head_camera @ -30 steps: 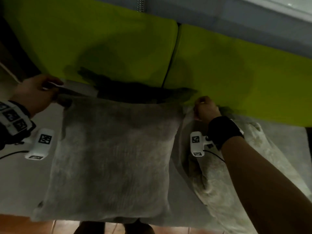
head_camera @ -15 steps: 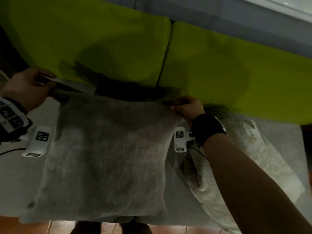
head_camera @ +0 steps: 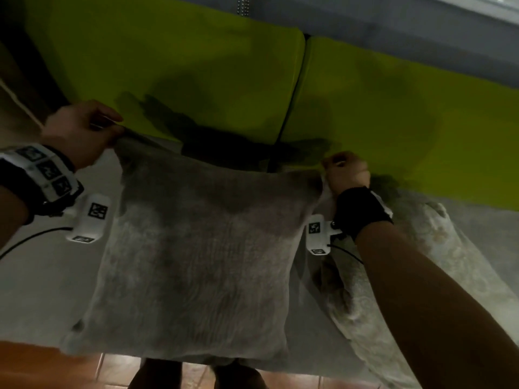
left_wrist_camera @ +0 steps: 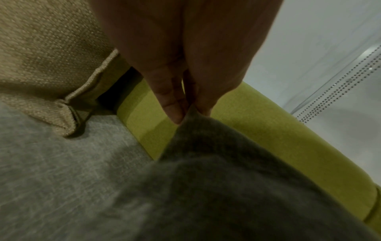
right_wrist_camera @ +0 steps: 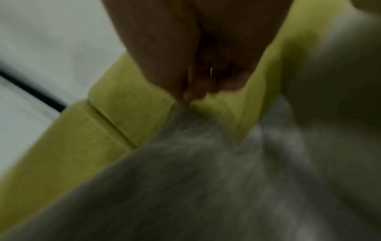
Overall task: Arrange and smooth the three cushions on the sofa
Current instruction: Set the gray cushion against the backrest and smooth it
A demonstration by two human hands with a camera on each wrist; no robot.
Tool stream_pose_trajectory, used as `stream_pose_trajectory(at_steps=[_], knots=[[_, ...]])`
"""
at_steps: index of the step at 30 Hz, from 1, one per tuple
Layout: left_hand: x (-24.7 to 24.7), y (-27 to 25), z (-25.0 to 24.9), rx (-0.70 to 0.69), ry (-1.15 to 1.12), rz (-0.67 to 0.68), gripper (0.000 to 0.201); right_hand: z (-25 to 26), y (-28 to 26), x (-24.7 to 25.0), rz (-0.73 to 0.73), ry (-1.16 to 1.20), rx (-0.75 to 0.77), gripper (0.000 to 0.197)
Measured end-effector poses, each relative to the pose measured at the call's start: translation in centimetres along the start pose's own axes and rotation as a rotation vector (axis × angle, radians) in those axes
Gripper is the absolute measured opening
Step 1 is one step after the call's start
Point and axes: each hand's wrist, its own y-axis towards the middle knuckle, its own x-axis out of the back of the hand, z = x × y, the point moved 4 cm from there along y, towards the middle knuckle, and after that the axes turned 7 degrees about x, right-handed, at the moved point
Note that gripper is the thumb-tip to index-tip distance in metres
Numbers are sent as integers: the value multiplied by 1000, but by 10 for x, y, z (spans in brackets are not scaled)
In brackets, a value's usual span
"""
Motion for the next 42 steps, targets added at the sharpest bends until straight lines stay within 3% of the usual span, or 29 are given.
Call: stream_pose_trajectory(at_steps=[3,6,9,11,13,17,23,28,31,33,35,38,42], knots=[[10,-8,-8,4,42,-130,33,-2,-4,13,-136,-108,184,23],[20,-29,-17,-71,113,-175,54,20,-46,8,-60,-211,687,47],[-2,-91,-33,-486,275,-26,70,40,-127,-27,106,-340,1202,62],[-32,-148,-34,-727,464,221,90,31,-160,-59,284,-428,1320,75],[-59,-167,-1,-729,630,383,104,11,-158,-88,431,-526,1214,85],[-86,-128,59,-431,652,518,115,-5,-122,-126,549,-545,879,91],[-96,-100,56,-308,595,639,136,-9,-89,-132,694,-376,643,112],[-83,-93,55,-60,557,667,152,-18,-79,-109,683,-412,454,131],[-69,-114,54,-97,492,495,147,-14,-104,-87,542,-455,380,131],[-59,-142,51,-200,449,324,134,-12,-143,-68,344,-383,372,117],[-52,-186,43,-386,358,183,110,-11,-201,-55,161,-263,458,96],[-68,-244,42,-531,306,244,95,-18,-286,-81,196,-234,573,96],[-101,-249,86,-316,543,403,118,-54,-315,-154,350,-346,519,120]])
